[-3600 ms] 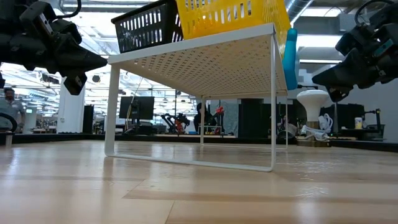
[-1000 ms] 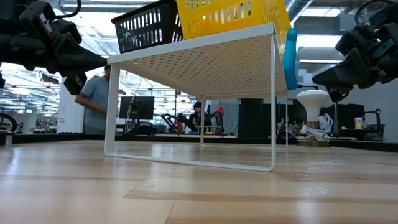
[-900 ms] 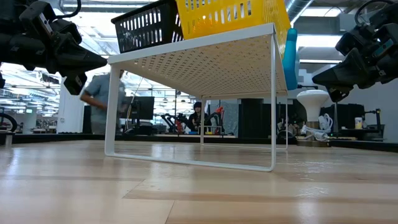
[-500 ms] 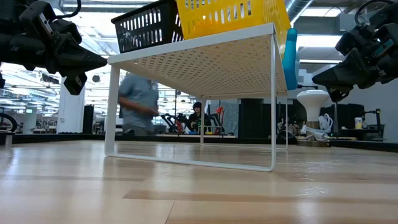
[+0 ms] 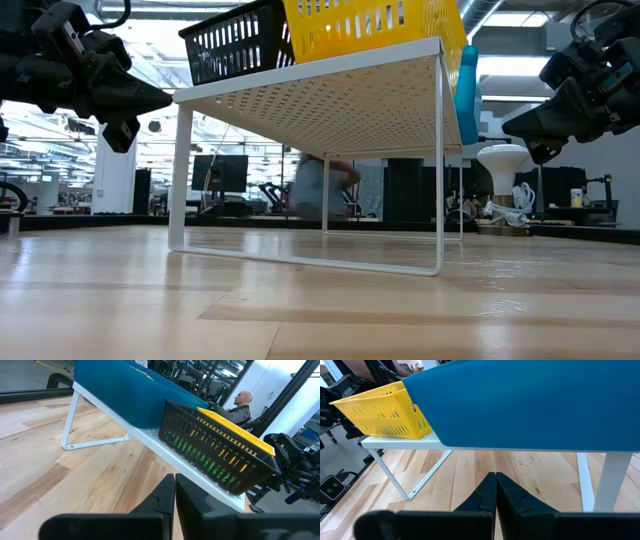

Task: Pick & Place Office Desk Supplies
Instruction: Return to Home Position

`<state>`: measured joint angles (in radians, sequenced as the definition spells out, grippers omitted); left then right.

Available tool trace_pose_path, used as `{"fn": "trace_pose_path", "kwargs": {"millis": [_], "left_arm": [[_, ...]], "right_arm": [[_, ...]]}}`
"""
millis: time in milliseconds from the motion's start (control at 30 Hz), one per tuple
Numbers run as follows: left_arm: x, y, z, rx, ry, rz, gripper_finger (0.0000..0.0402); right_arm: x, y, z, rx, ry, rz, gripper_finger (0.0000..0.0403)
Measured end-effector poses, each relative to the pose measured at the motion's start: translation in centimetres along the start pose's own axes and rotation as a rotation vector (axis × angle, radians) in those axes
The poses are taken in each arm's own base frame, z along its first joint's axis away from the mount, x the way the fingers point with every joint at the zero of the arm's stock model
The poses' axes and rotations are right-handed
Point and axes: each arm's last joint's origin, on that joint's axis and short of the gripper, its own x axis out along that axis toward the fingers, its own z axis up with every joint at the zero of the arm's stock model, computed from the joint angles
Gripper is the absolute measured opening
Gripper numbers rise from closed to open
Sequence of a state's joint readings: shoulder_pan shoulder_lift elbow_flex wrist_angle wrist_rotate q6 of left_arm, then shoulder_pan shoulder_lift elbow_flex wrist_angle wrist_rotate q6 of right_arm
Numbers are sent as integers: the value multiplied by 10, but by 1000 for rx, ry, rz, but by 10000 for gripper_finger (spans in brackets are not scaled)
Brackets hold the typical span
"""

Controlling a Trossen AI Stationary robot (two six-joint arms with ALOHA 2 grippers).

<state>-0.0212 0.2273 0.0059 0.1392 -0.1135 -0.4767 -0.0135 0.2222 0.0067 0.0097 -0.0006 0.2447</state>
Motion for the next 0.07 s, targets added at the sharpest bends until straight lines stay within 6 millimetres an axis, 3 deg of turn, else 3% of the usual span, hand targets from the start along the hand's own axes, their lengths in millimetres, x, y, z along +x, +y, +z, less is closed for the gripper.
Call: {"fn": "trace_pose_path", "kwargs": {"millis": [67], "left_arm": [[0,0,0,0,0,0,8]], "right_arm": [[0,0,0,0,0,0,0]]}}
